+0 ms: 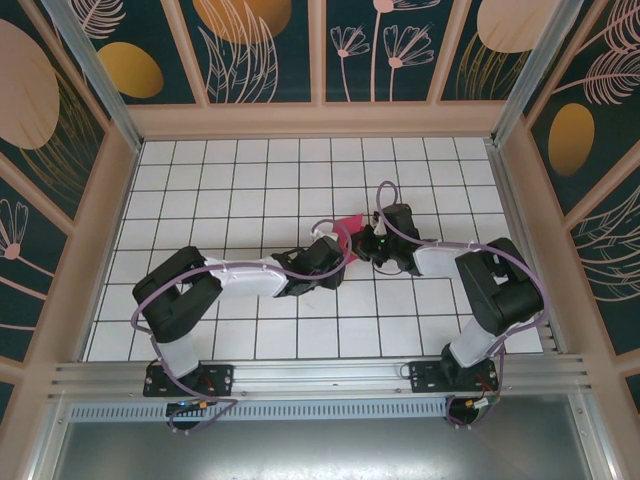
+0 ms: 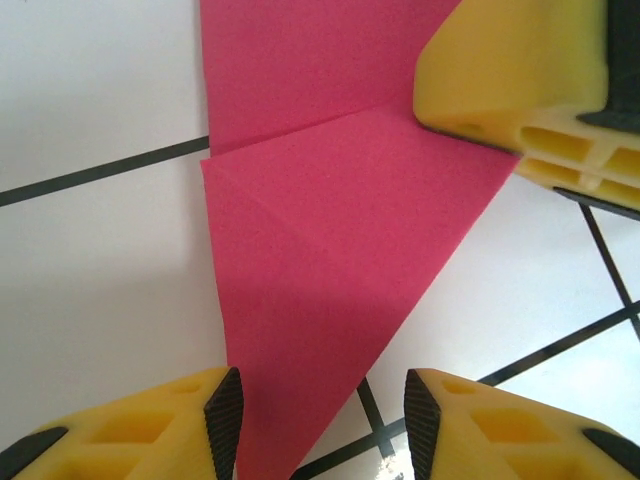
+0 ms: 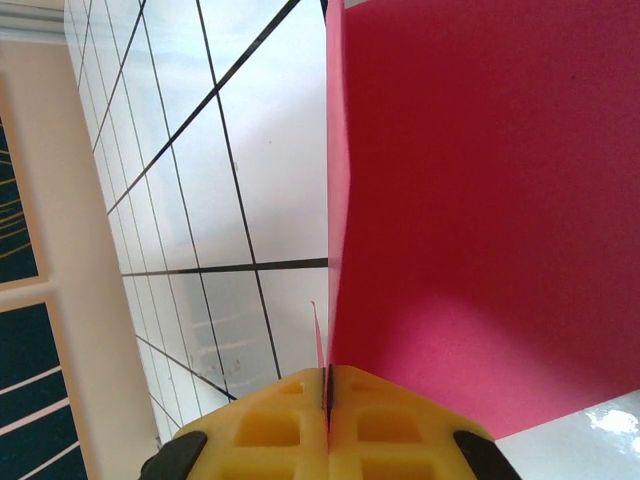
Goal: Fold a paper plane with a square sheet of paper (pick it up from the middle)
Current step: Fourth fold the wing at the center of the table.
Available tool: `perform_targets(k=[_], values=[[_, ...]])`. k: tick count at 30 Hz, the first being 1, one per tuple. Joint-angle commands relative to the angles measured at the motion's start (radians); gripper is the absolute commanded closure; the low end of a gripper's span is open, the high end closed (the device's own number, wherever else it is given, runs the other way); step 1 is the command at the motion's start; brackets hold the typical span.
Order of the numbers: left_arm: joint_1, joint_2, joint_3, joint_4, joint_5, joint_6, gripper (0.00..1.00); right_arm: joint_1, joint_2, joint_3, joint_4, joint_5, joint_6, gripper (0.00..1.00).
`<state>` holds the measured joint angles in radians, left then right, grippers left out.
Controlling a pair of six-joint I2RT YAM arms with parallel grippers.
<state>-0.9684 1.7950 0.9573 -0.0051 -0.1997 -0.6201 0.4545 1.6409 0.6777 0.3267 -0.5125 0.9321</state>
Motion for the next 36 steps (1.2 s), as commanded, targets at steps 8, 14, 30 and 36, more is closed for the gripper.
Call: perform_targets(k=[8, 14, 30, 36], values=[[-0.02, 0.037, 0.069, -0.027, -0.124, 0.025, 0.57, 0.007, 0.0, 0.022, 0.012, 0.002, 0.01, 0.95], [-0.022, 0.061, 0.08, -0.042, -0.136, 0.025, 0.59, 0.008, 0.006, 0.026, 0.011, -0.003, 0.009, 0.95], [-0.03, 0.08, 0.083, -0.041, -0.147, 0.034, 0.59, 0.007, 0.014, 0.042, -0.002, -0.006, 0.007, 0.95], [-0.03, 0.079, 0.084, -0.055, -0.187, 0.028, 0.67, 0.007, 0.015, 0.045, -0.008, -0.008, 0.003, 0.95]])
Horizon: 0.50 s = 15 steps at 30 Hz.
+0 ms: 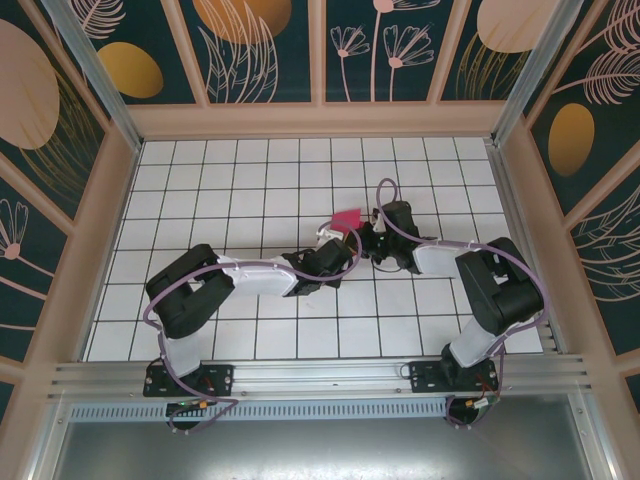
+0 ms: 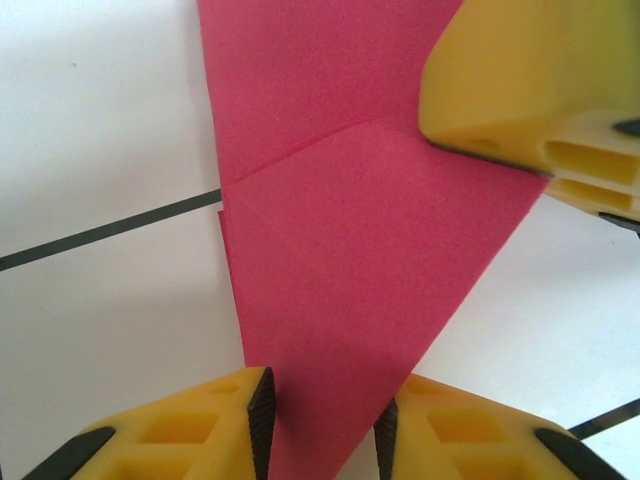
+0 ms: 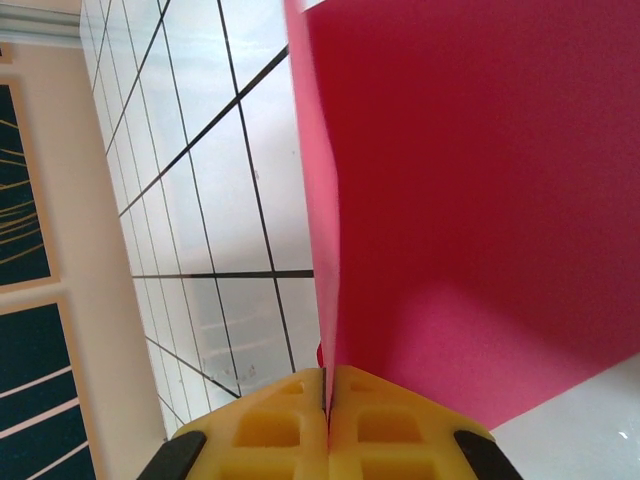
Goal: Fold a paper plane with a square sheet of paper (pick it up from the middle)
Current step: Fourth fold the wing at the center of the table.
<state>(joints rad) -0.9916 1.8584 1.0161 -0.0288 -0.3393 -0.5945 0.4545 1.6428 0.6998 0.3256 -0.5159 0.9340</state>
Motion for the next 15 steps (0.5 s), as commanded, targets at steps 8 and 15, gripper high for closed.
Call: perform_targets(k=[8, 15], values=[[-0.006, 0.014, 0.028, -0.041, -0.066, 0.008, 0.75, 0.007, 0.013, 0.03, -0.027, -0.004, -0.01, 0.94], [-0.006, 0.009, 0.009, -0.042, -0.079, 0.011, 0.85, 0.005, -0.033, 0.041, -0.107, 0.026, -0.059, 0.82]])
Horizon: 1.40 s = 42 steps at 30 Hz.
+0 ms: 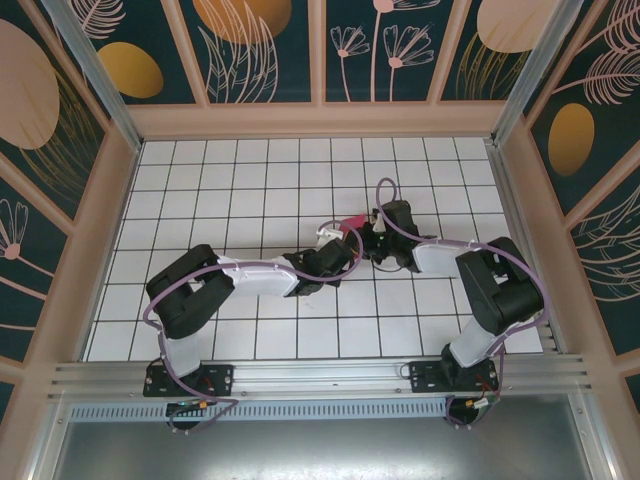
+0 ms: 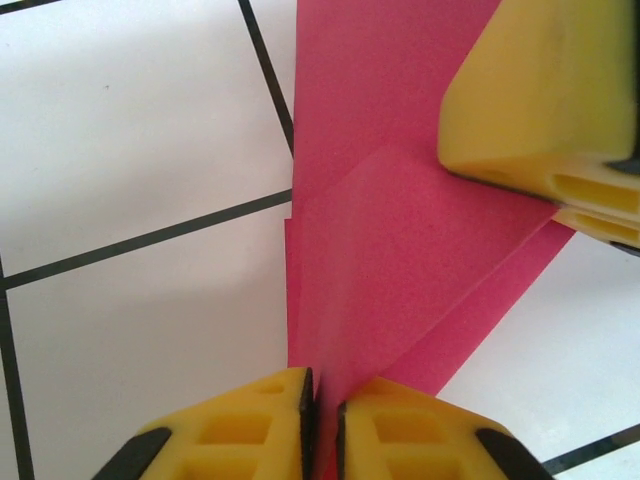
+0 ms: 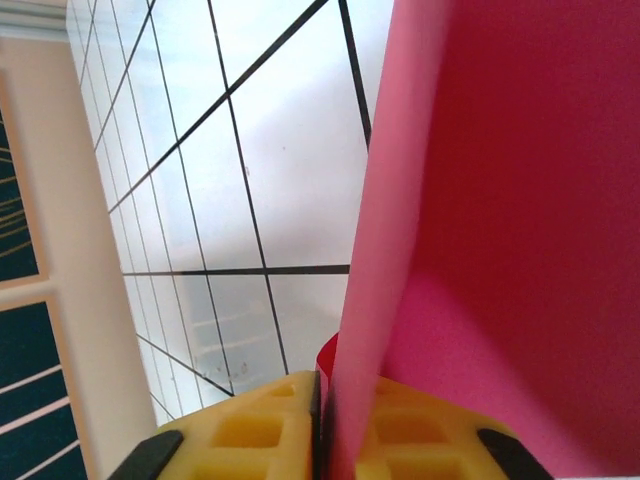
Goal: Fold a paper plane with a square sheet of paper (pick it up from the middle)
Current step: Fourth fold the wing at the center of the table.
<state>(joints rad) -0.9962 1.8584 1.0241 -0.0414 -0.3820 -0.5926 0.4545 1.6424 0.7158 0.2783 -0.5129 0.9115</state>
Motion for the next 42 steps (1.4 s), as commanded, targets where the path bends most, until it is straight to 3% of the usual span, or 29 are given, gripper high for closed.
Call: perform_targets(k=[1, 13, 21, 25, 30, 35, 40, 42], values=[[-0.002, 0.003, -0.008, -0.026, -0.039, 0.008, 0.85, 0.002, -0.045, 0.027, -0.077, 0.028, -0.045, 0.78], [-0.002, -0.136, -0.202, 0.057, 0.017, 0.064, 0.86, -0.119, -0.346, -0.039, -0.276, 0.072, -0.186, 0.49], [-0.002, -0.26, -0.315, 0.164, 0.138, 0.126, 0.86, -0.141, -0.359, -0.065, -0.242, -0.043, -0.239, 0.49], [-0.001, -0.233, -0.297, 0.197, 0.215, 0.138, 0.86, -0.109, -0.317, -0.053, -0.237, -0.077, -0.256, 0.51], [-0.001, -0.184, -0.264, 0.189, 0.23, 0.134, 0.87, -0.063, -0.277, -0.039, -0.252, -0.093, -0.285, 0.55], [-0.001, -0.183, -0.256, 0.181, 0.223, 0.135, 0.87, -0.05, -0.205, -0.032, -0.291, -0.082, -0.291, 0.78], [-0.001, -0.187, -0.245, 0.167, 0.192, 0.133, 0.86, -0.039, -0.159, -0.049, -0.293, -0.093, -0.285, 0.89], [0.0, -0.185, -0.24, 0.163, 0.19, 0.138, 0.86, -0.036, -0.179, -0.066, -0.273, -0.083, -0.274, 0.87]])
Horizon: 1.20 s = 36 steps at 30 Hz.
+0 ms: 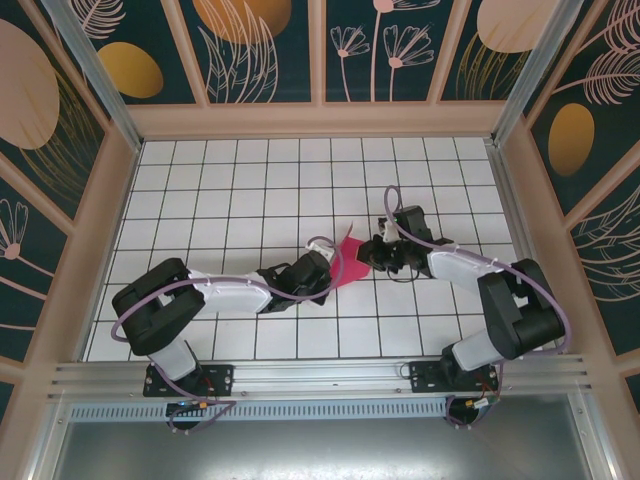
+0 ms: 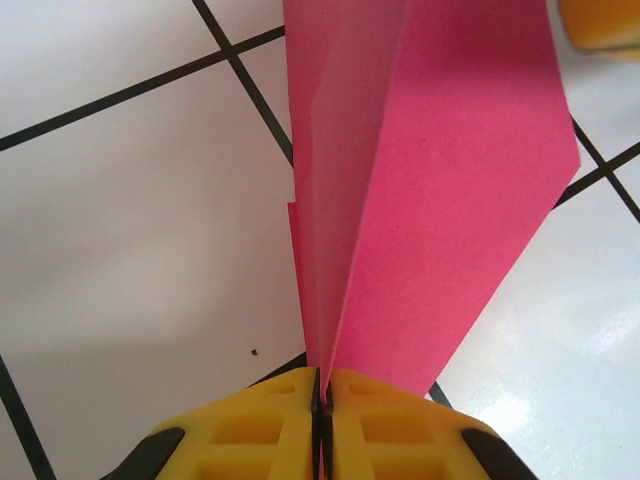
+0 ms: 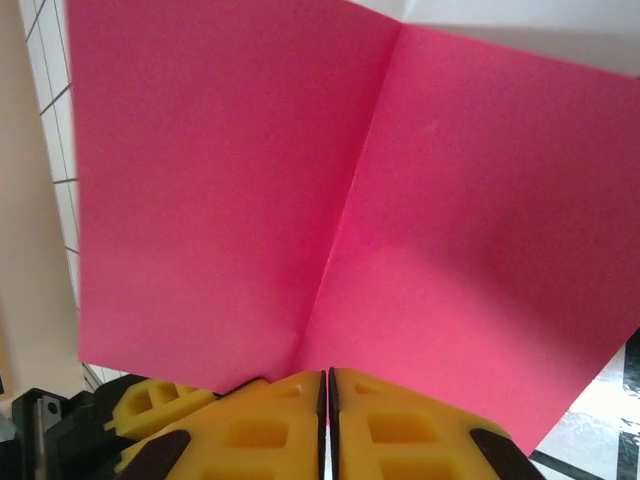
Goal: Fold a paper plane with a square sheet of paper (pick it up from the middle)
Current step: Fourth fold the wing at the center of the table.
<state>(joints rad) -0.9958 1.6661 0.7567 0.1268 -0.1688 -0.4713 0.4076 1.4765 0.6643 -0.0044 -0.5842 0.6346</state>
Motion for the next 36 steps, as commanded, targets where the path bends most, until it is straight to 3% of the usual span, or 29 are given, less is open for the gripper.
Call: perform_targets(k=[1, 7, 23, 36], values=[[-0.002, 0.007, 0.029, -0.005, -0.02, 0.018, 0.85, 0.012, -0.015, -0.021, 0.02, -0.005, 0.006, 0.86], [-0.002, 0.018, 0.051, -0.01, 0.0, 0.029, 0.82, 0.02, 0.105, -0.018, 0.094, -0.04, 0.019, 0.89], [-0.001, 0.075, 0.131, -0.042, 0.011, 0.034, 0.74, 0.022, 0.189, -0.028, 0.096, -0.003, 0.004, 0.89], [-0.002, 0.071, 0.125, -0.047, 0.013, 0.039, 0.79, 0.022, 0.197, -0.031, 0.1, -0.004, 0.006, 0.89]])
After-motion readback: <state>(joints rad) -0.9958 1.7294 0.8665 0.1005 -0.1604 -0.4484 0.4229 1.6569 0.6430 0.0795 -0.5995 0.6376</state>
